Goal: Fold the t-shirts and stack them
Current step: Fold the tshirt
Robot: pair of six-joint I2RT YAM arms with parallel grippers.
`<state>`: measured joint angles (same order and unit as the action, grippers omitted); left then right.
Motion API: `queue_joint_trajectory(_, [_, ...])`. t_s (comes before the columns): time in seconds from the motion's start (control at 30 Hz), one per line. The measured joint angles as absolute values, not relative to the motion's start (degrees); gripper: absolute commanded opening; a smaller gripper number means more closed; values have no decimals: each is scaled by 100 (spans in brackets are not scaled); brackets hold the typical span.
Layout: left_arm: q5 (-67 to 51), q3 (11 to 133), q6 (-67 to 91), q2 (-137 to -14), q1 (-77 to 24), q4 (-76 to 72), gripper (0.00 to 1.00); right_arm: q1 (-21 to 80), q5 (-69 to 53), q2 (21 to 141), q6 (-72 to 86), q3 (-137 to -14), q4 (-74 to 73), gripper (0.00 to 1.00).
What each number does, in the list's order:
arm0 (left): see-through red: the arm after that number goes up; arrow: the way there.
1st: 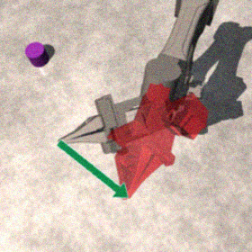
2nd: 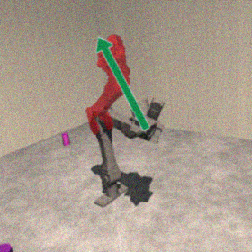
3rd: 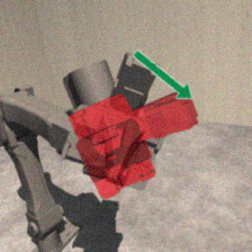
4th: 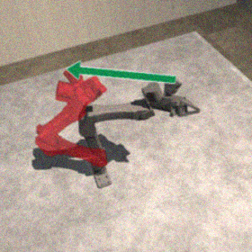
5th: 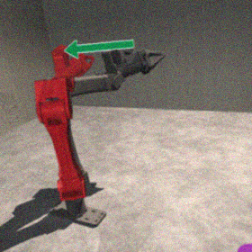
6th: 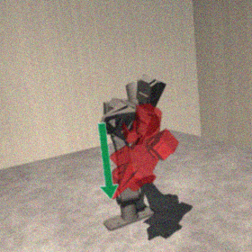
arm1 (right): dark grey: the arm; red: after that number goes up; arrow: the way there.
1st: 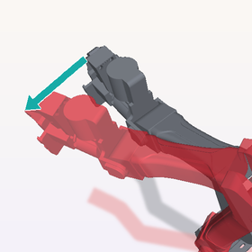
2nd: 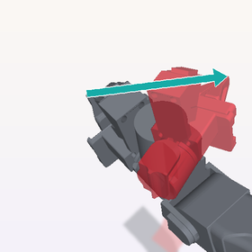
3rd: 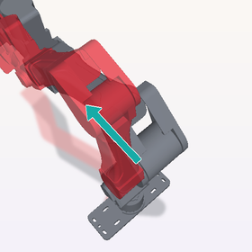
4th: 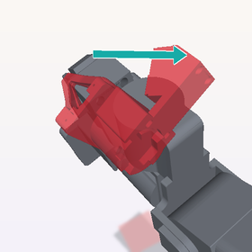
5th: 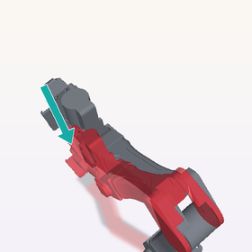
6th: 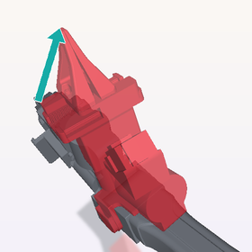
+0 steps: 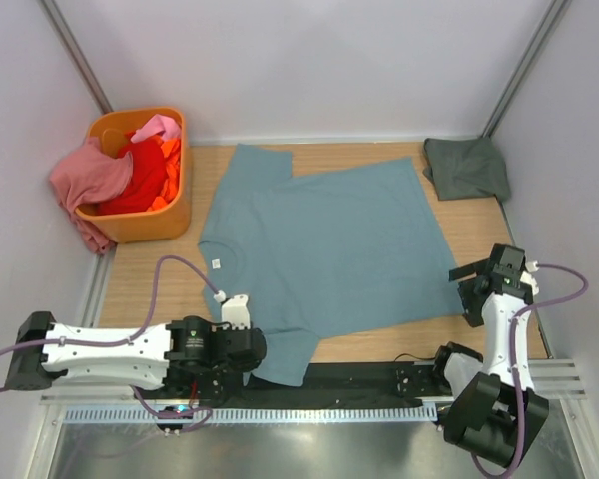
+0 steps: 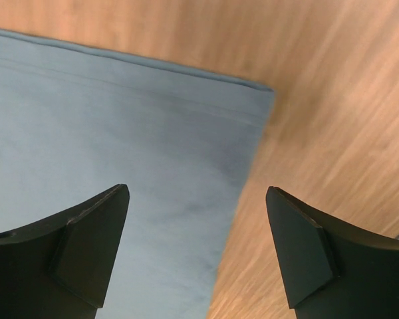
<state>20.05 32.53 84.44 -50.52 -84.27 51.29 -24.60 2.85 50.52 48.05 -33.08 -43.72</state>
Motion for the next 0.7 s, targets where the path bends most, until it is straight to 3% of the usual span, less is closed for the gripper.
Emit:
queue_joint_trajectory(0.4, [2001, 3242, 8003, -4781, -8200, 5089, 0, -2792, 121, 5544, 4987, -2569, -3798, 66])
queue_joint_trajectory(0.5, [2001, 3242, 8001, -4781, -8197, 5116, 0, -2827, 139, 5564, 4952, -2536, -3588, 49])
queue_joint_trajectory(0.53, [2003, 3245, 7996, -4781, -8195, 5129, 0, -2836, 148, 5564, 4945, -2521, -3546, 39])
queue_joint_trajectory(0.7, [2032, 3267, 7942, -4727, -8101, 5319, 0, -2838, 148, 5446, 4886, -2467, -3409, 20])
